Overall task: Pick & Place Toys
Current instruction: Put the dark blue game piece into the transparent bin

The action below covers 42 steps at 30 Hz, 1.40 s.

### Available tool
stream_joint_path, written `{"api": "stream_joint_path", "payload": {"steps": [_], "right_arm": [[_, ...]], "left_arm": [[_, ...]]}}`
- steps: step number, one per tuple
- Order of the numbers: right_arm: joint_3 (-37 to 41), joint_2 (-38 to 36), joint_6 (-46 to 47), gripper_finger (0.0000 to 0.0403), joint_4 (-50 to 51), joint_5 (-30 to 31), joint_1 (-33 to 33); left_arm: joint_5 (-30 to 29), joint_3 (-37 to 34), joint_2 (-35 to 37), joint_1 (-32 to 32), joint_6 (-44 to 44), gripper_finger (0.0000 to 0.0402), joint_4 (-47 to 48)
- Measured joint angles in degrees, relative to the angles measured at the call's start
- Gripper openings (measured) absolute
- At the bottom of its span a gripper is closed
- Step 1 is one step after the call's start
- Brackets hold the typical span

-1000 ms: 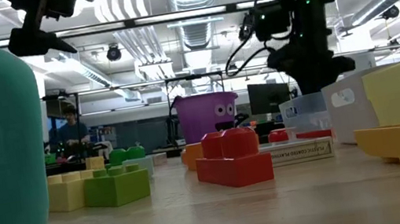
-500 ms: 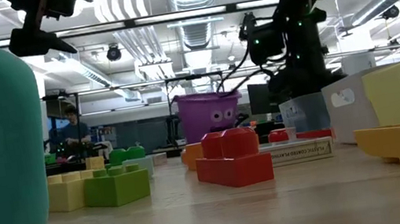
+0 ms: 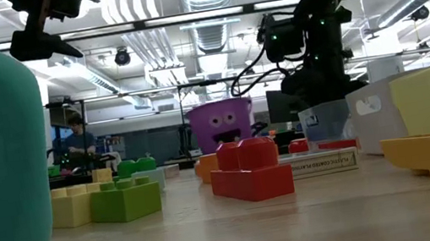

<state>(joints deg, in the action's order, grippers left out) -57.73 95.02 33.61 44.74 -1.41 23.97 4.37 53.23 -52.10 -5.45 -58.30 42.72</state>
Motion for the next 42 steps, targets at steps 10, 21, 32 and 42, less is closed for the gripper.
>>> {"api": "stream_joint_path", "payload": {"steps": [10,21,32,42], "right_arm": [[0.14,-0.09,-0.63,0.0123,-0.58,0.09,-0.11],[3.52,-5.89,11.61,0.0123,-1.87,2.76,-0.5],[8.98,-10.38,13.39,0.0123,-1.56,4.48,2.61],[11.52,-11.91,12.44,0.0123,-1.21,4.17,8.02]], "left_arm": [[0.16,0.0,0.0,0.0,-0.02,0.04,0.0],[0.16,0.0,0.0,0.0,-0.63,0.04,0.0],[0.16,0.0,0.0,0.0,-0.64,0.04,-0.02],[0.16,0.0,0.0,0.0,-0.71,0.04,-0.02]]}}
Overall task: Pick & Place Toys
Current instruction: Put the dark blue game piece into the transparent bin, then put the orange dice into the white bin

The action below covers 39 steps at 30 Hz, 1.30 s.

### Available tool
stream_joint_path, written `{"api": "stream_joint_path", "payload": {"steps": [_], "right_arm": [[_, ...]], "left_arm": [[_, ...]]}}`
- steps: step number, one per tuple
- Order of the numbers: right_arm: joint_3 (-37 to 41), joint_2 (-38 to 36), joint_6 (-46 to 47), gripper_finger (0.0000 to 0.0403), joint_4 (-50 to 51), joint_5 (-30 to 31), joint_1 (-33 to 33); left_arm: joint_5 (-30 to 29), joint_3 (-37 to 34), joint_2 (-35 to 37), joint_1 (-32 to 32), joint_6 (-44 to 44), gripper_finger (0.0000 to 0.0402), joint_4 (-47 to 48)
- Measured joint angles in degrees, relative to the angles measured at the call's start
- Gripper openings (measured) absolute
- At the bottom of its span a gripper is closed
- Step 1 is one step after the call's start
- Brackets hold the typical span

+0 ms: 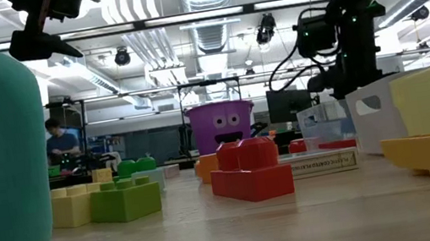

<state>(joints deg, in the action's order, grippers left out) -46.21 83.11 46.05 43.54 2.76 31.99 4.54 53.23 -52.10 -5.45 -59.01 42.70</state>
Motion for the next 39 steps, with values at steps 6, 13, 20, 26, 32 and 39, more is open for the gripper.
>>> {"api": "stream_joint_path", "payload": {"steps": [6,13,20,26,32,39], "right_arm": [[0.36,2.16,-2.3,0.0123,-0.01,-0.23,0.28],[0.62,4.68,-3.15,0.0123,-0.21,-1.13,0.28],[0.62,4.7,-4.29,0.0123,-0.29,-1.18,0.28],[0.67,4.62,-5.56,0.0134,-0.28,-1.52,0.28],[0.62,4.22,-5.53,0.0244,-0.03,-2.82,0.31],[0.62,3.13,-4.61,0.031,1.06,-2.79,0.28]], "left_arm": [[0.0,0.0,0.0,0.0,-0.81,0.04,0.0],[0.0,0.0,0.0,0.0,-1.04,0.04,0.0],[-0.02,0.0,0.0,0.0,-1.02,0.04,0.0],[0.0,0.0,0.0,0.0,-1.02,0.04,0.0],[0.0,0.0,0.0,0.0,-1.02,0.04,0.0],[0.0,0.0,0.0,0.0,-1.01,0.04,0.0]]}}
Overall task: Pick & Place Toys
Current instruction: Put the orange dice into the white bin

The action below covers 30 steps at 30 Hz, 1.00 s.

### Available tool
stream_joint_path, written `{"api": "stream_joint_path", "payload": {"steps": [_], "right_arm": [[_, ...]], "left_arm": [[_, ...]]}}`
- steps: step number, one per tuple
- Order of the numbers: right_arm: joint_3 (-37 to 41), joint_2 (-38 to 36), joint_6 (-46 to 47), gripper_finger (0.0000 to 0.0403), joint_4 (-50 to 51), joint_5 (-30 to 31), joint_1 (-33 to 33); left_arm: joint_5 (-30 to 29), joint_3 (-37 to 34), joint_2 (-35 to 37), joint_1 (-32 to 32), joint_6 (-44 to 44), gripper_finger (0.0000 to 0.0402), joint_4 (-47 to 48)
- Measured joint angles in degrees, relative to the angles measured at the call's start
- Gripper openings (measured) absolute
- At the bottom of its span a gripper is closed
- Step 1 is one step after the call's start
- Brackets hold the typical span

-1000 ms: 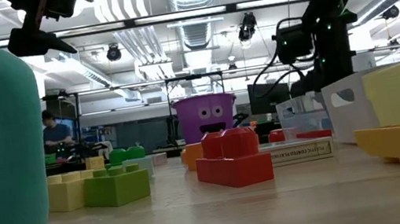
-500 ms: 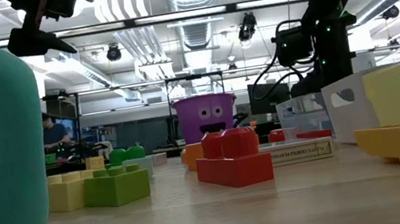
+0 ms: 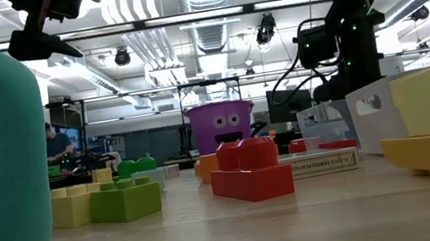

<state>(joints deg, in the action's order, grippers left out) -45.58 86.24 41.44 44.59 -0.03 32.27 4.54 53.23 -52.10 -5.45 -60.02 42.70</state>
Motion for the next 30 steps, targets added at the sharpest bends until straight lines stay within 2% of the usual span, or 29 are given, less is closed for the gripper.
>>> {"api": "stream_joint_path", "payload": {"steps": [6,13,21,30], "right_arm": [[0.0,-4.76,0.17,0.0316,0.11,0.02,-0.04],[-0.02,-13.95,1.94,0.0317,0.16,0.14,-0.13],[-0.02,-21.34,3.24,0.0317,0.08,0.13,-2.06],[-0.02,-22.45,3.64,0.0317,-0.21,0.1,-4.56]], "left_arm": [[0.4,0.0,-0.16,0.0,-2.65,0.04,1.47],[7.21,0.02,-2.85,1.55,0.49,0.04,8.08],[7.3,0.02,-7.17,8.0,-1.43,0.04,15.3],[6.21,0.09,-14.58,18.38,-6.34,0.04,17.65]]}}
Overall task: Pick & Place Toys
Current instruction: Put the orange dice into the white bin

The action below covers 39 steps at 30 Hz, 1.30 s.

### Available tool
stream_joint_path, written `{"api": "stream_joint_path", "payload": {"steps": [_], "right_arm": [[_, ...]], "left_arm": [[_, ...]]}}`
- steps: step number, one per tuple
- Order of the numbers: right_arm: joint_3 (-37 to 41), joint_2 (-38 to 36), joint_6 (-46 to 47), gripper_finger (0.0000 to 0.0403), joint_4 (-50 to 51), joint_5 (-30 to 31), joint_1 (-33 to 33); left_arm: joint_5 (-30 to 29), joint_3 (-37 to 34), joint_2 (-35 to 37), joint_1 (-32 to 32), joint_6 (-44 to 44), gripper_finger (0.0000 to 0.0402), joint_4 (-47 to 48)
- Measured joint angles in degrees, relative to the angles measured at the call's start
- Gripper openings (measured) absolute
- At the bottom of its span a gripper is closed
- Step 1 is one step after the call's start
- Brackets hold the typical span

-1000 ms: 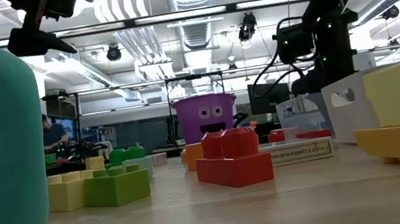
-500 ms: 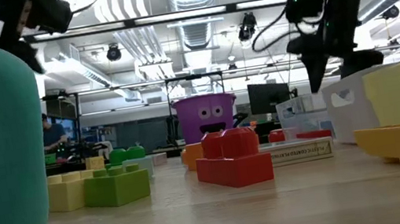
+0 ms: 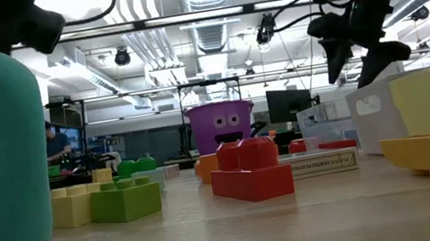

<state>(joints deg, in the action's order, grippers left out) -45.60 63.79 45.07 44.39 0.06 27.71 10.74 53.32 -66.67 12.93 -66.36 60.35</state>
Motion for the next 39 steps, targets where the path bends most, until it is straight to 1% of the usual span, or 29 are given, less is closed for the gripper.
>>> {"api": "stream_joint_path", "payload": {"steps": [3,6,9,12,15,18,23,30,32,36,39], "right_arm": [[0.0,0.0,-0.04,0.0317,-0.24,0.02,-0.69],[0.0,0.0,-0.34,0.0317,-0.27,-0.02,-1.41],[0.0,0.0,-0.87,0.0317,-0.31,-0.03,-2.22],[0.0,0.0,-0.89,0.0317,-0.4,-0.03,-3.17],[0.0,0.0,-0.93,0.0317,-0.42,0.01,-4.35],[0.0,0.0,-1.14,0.0317,-0.45,-0.01,-5.47],[0.0,0.0,-0.86,0.0317,-0.49,0.04,-6.65],[0.0,0.0,-0.42,0.0317,-0.64,-0.03,-7.15],[0.0,0.0,-0.19,0.0317,-0.64,-0.03,-7.15],[0.0,0.0,-0.04,0.0317,-0.66,-0.03,-7.13],[0.0,0.0,-0.02,0.0317,-0.72,-0.1,-7.13]], "left_arm": [[-1.19,0.0,-2.29,2.93,-0.17,0.04,0.01],[-2.69,-0.11,-3.39,4.2,-0.11,0.04,-0.08],[-4.33,-1.12,-2.87,4.35,-0.14,0.04,-0.07],[-4.35,-3.16,-1.44,4.22,-0.18,0.04,-0.31],[-4.0,-6.46,0.3,4.22,-2.67,0.04,-0.97],[-1.89,-10.58,2.86,4.22,-3.19,0.04,-6.43],[-0.46,-17.1,8.2,4.22,-5.16,0.04,-17.61],[0.0,-24.54,14.59,4.24,-7.88,0.04,-21.57],[0.02,-26.23,15.83,4.24,-8.03,0.04,-24.51],[0.08,-29.11,16.95,4.24,-7.34,0.04,-31.66],[0.47,-30.4,16.96,4.24,-7.15,0.04,-32.95]]}}
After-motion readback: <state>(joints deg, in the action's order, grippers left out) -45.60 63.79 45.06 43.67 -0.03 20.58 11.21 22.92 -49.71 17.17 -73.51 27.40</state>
